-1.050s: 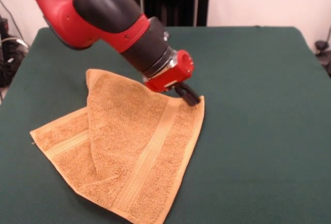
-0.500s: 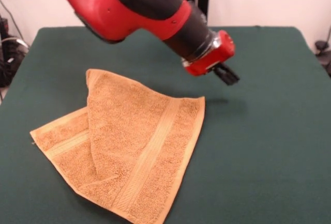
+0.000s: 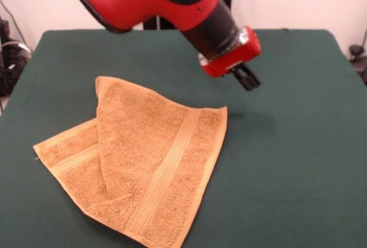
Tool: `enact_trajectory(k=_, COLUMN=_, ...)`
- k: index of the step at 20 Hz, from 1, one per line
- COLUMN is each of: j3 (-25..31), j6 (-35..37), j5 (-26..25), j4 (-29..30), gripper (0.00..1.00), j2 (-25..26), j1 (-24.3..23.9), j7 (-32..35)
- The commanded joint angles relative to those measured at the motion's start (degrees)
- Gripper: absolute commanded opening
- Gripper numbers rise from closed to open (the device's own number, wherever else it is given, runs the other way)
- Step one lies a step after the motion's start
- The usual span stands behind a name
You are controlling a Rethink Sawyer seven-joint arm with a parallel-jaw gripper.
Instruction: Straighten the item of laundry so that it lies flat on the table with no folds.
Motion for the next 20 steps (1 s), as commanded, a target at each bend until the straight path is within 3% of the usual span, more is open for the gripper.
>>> enact_trajectory(k=1, j3=-1.86, j6=12.68, j5=2.35, j4=-2.02, gripper=0.00, j2=-7.05, j1=-2.38, j7=2.23)
enact_trajectory(k=6, j3=-1.55, j6=18.60, j5=2.25, j4=-4.25, gripper=0.00, j2=-9.71, j1=-3.81, j7=1.20)
enact_trajectory(k=9, j3=-1.52, j6=18.45, j5=0.51, j4=-6.27, gripper=0.00, j2=-8.96, j1=-4.32, j7=-0.05)
enact_trajectory(k=12, j3=-6.40, j6=10.69, j5=-6.53, j4=-12.34, gripper=0.00, j2=-3.84, j1=-1.47, j7=-0.46)
enact_trajectory(k=20, j3=-10.14, j6=1.38, j5=-13.50, j4=-16.25, gripper=0.00, j2=1.39, j1=0.46, j7=1.46)
